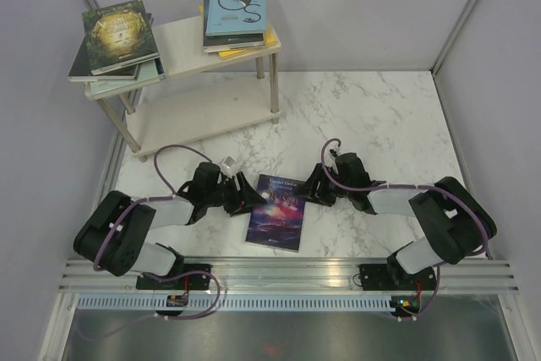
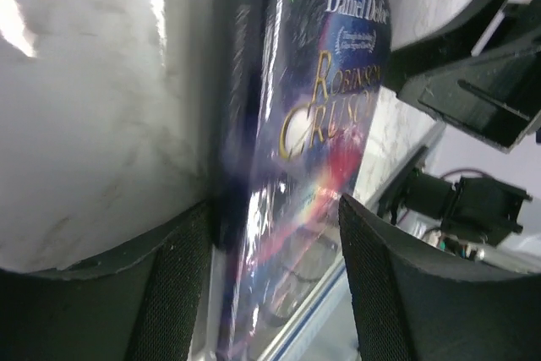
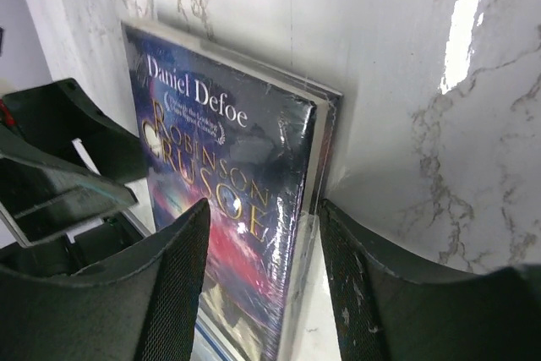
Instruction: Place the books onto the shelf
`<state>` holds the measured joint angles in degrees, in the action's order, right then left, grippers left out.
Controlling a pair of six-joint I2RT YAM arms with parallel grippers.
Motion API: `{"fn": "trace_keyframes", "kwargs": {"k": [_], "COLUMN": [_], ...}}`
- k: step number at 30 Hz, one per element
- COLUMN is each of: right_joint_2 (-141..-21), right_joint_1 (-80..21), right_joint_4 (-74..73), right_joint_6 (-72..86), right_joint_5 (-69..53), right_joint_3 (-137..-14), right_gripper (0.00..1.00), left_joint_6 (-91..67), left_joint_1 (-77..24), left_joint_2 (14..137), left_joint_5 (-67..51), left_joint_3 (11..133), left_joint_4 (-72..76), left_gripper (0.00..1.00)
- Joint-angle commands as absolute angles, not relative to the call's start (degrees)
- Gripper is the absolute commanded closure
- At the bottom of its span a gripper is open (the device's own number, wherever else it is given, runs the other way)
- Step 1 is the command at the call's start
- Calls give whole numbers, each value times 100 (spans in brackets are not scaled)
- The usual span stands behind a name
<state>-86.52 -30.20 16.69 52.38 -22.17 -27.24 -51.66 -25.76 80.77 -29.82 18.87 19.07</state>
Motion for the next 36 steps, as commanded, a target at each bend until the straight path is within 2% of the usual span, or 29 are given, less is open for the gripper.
{"fn": "trace_keyframes", "kwargs": {"k": [1,5,6,8,11,12,13,14,22,25,26,28,32,36], "right_joint_2": [-9052,-9281,-9316,-9343,-9211,-9150,-9045,-8974,-8035,-7402,-7244,-6804,-6250,-5784], "right_joint_1": [-3234,-3568,-3647,-3682,-3691,-3691,-3691,-3700,-3691,-3691,-3691,-3691,-3691,-3674], "right_joint_4": [1501,1933,2003,2100,1952,1864,1715,1627,889,634,528,239,263,956], "right_joint_6": [5430,5756,5809,5871,5828,5749,5713,5669,5362,5239,5186,5133,5281,5589], "right_joint_5": [-1934,-1846,-1837,-1811,-1697,-1644,-1609,-1574,-1397,-1371,-1319,-1257,-1572,-2038], "right_joint_3": [-2233,-2083,-2040,-1952,-1855,-1854,-1846,-1846,-2056,-2109,-2135,-2197,-2119,-1864], "right_gripper": [40,41,41,42,43,43,43,43,39,32,25,20,14,11], "left_joint_6": [-4816,-5614,-5808,-6309,-6749,-6776,-6759,-6759,-6259,-5952,-5863,-5617,-5467,-5659], "left_joint_1": [-3258,-4024,-4121,-4289,-4307,-4307,-4315,-4315,-4307,-4298,-4289,-4219,-3903,-3385], "left_joint_2": [9084,10053,10281,10825,11082,11092,11048,10996,9257,8311,8079,7361,6515,6232], "left_joint_5": [-3082,-3831,-3884,-3937,-3946,-3929,-3877,-3824,-3252,-3069,-2989,-2769,-2794,-3277], "left_joint_3": [1651,1644,1635,1574,1354,1336,1319,1310,1336,1520,1581,1810,2065,2223], "left_joint_4": [1149,3388,4193,4866,5922,5950,5872,5819,4362,3466,2967,2481,1952,1977], "left_gripper": [32,34,36,41,66,85,95,98,98,98,98,98,98,98]}}
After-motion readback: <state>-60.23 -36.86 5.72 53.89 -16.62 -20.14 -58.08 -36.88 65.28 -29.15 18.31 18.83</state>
